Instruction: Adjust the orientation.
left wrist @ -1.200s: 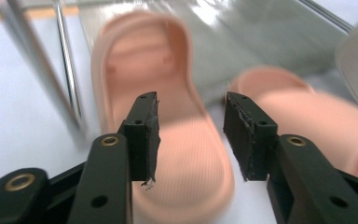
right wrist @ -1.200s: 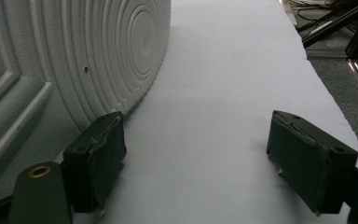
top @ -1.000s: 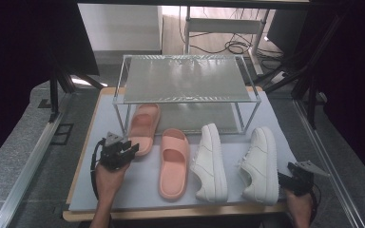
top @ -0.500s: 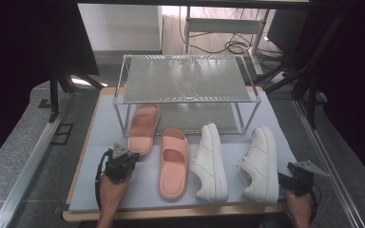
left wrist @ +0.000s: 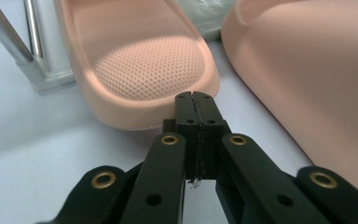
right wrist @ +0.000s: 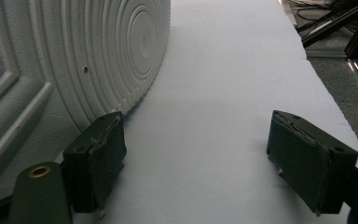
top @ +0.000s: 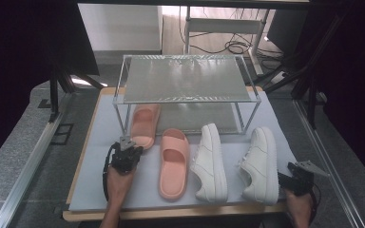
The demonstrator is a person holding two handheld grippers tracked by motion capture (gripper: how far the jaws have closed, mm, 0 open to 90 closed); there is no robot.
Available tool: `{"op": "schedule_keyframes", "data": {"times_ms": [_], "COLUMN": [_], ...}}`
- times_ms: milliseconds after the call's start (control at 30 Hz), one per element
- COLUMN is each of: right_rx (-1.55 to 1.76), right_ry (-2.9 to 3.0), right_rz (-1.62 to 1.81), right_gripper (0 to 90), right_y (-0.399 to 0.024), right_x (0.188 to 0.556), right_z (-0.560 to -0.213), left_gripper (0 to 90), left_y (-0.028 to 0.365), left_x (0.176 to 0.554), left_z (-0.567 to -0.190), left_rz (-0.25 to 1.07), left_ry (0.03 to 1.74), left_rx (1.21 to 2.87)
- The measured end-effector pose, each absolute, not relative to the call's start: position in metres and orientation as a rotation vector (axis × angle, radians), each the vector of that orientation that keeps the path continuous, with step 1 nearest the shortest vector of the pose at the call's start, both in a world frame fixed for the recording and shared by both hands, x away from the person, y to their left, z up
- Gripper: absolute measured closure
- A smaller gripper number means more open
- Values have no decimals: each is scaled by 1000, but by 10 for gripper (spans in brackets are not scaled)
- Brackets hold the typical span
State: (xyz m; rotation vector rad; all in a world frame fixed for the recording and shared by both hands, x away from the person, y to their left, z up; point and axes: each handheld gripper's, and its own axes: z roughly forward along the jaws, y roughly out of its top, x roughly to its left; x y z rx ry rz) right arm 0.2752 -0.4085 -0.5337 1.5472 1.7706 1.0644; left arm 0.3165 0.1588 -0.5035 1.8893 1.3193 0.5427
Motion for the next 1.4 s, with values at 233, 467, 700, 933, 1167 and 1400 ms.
{"op": "schedule_keyframes", "data": {"times_ms": [233, 467, 700, 933, 1167, 1400], "right_rx": [1547, 1547, 1547, 1547, 1545, 1545], "right_ry": [1770, 1770, 1770, 1771, 1771, 1772], "right_rz": [1065, 1065, 1065, 1065, 1064, 1064], "right_gripper": [194, 194, 194, 194, 194, 194], "right_y": [-409, -409, -409, -409, -409, -409], "right_x": [275, 275, 275, 275, 275, 275], "right_z": [-534, -534, -534, -534, -534, -534], "left_gripper": [899, 899, 899, 899, 899, 899], "left_y": [162, 162, 156, 150, 144, 145], "left_x": [327, 340, 356, 365, 375, 378], "left_z": [-506, -507, -507, -503, -503, -504], "left_rz": [549, 563, 586, 583, 570, 573], "left_ry": [1333, 1338, 1342, 1325, 1320, 1319], "left_rx": [1862, 1853, 1865, 1861, 1859, 1857]}}
